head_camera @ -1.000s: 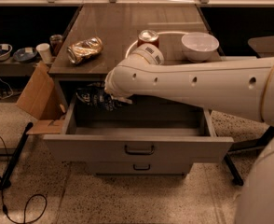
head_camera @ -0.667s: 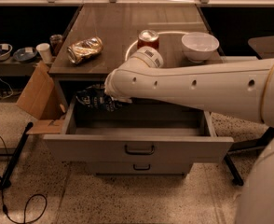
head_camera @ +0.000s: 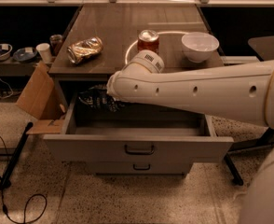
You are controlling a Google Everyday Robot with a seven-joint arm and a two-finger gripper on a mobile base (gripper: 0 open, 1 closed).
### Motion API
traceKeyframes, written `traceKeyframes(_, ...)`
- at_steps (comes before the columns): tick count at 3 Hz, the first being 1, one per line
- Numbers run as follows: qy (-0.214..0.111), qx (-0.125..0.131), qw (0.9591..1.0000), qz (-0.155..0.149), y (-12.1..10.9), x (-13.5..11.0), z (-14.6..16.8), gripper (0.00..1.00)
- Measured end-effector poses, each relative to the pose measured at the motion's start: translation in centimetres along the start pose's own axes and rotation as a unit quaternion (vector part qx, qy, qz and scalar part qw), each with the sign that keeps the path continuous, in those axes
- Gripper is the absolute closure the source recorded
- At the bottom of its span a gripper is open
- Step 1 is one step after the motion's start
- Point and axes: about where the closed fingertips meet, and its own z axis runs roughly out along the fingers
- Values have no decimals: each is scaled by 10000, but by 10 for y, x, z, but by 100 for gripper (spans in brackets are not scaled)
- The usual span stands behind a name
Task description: Place blue chip bag into top drawer
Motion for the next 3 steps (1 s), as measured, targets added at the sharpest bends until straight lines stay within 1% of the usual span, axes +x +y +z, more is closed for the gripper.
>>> traceKeyframes(1, -96, 8, 10000, -4, 0, -1, -2, 28)
traceKeyframes(2, -155, -19, 9999, -69, 2, -2, -3, 0)
traceKeyframes(3, -155, -19, 9999, -69, 2, -2, -3, 0)
